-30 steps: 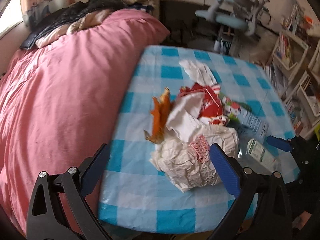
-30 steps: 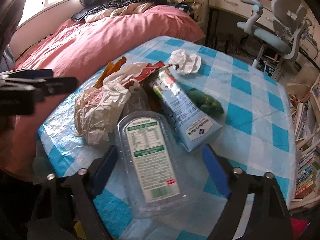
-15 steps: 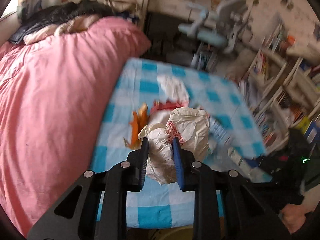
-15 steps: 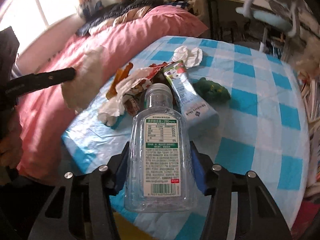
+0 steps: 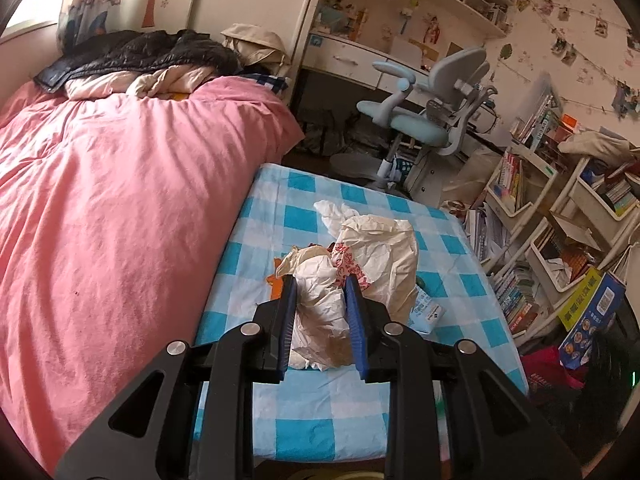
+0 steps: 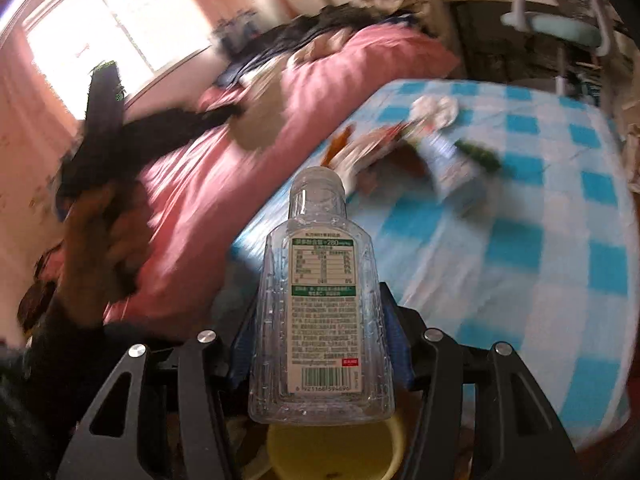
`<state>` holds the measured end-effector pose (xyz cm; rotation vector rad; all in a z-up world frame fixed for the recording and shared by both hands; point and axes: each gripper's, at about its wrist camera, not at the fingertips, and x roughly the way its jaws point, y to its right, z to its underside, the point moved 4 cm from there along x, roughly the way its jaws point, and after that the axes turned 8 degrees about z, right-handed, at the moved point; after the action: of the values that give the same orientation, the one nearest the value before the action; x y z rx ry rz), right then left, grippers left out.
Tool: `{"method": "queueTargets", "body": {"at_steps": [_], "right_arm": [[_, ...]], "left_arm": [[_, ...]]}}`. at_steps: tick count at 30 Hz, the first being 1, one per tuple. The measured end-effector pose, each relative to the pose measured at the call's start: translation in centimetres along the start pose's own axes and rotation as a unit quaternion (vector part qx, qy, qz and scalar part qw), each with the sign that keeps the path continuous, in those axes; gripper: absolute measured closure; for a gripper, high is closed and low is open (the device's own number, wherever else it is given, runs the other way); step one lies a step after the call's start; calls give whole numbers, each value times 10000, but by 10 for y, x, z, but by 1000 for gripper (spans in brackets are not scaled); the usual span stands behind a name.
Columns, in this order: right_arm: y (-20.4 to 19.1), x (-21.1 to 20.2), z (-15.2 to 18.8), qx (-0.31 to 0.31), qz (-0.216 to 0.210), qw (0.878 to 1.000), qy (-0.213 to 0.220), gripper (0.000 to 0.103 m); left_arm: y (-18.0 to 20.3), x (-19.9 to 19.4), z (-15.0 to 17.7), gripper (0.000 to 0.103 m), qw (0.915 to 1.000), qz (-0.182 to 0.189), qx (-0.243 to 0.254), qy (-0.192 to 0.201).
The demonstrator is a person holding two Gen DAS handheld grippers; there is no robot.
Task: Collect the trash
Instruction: 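Drop the bottle into the yellow bin while the left gripper drops a tissue in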
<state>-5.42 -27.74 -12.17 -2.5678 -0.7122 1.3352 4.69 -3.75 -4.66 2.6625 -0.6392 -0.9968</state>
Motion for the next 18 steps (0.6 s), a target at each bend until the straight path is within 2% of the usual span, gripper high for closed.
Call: {"method": "queueTargets", "body": {"at_steps": [2,6,10,16,18], "right_arm": [[-21,4,31,-158,-103,9993,-315,49],[-52,26,84,-604,44,9920,-1107,49],[-71,63,133,-1094,405,9725,-2017,49],[-79,94,155,-1360,607,9556,-2544,48],[-77,98,154,-1338,704,9550,-2553,42]], "left_arm": [[0,0,1,80,10000,58,9,25],[6,-3,6,80,9998,179,67,39],[17,-6,15,79,9993,283,261,11],[29,-14,29,79,9978,435,500,-61],[32,-17,35,79,9973,443,582,-98]]}}
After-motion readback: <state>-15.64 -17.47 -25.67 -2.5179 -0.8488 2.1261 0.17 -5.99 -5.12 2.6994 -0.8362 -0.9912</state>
